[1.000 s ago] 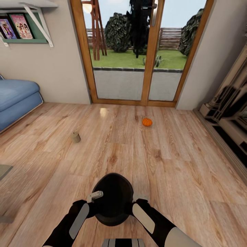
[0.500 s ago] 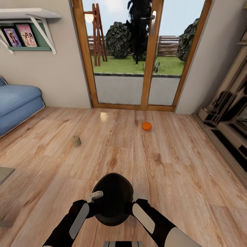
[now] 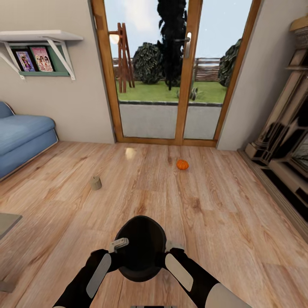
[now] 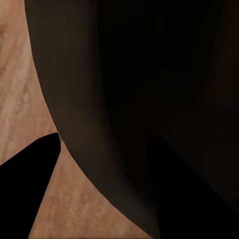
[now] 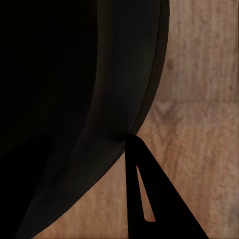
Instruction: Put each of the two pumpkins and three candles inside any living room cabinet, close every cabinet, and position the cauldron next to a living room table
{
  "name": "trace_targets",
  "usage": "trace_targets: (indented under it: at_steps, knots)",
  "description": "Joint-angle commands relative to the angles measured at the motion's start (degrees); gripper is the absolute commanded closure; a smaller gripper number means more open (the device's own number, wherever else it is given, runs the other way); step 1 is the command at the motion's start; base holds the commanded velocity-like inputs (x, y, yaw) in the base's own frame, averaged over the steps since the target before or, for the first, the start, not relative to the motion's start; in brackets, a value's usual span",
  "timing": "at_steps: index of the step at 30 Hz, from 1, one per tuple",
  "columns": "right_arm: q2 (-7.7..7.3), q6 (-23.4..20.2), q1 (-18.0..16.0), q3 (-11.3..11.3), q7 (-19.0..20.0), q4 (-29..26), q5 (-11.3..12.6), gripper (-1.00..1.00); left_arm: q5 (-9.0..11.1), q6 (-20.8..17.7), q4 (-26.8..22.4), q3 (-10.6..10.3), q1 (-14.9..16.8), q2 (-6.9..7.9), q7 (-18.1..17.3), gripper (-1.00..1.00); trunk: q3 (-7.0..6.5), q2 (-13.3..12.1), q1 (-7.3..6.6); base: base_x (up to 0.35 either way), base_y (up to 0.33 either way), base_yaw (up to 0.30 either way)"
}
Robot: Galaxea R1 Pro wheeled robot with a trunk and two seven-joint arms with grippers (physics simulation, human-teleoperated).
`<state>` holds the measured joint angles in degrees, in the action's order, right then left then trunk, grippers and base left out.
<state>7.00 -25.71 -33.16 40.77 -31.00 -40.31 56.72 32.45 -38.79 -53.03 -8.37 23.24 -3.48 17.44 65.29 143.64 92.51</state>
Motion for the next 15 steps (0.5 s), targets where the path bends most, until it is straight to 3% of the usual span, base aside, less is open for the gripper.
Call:
trace_targets:
  at_steps: [1, 15]
  knots:
    - [-0.09, -0.75, -0.06, -0.66, -0.47, 0.07, -0.9, 1.0, -0.11, -0.05, -0.46, -0.06, 0.05, 0.05, 0.59, 1.0, -0.18, 0.01, -0.04, 0.0, 0.0, 0.0]
    - [-0.14, -0.84, -0.06, -0.69, -0.47, -0.15, -1.0, 1.0, -0.11, -0.05, -0.48, -0.06, 0.03, 0.05, 0.62, 1.0, -3.28, -0.18, -0.4, 0.0, 0.0, 0.0]
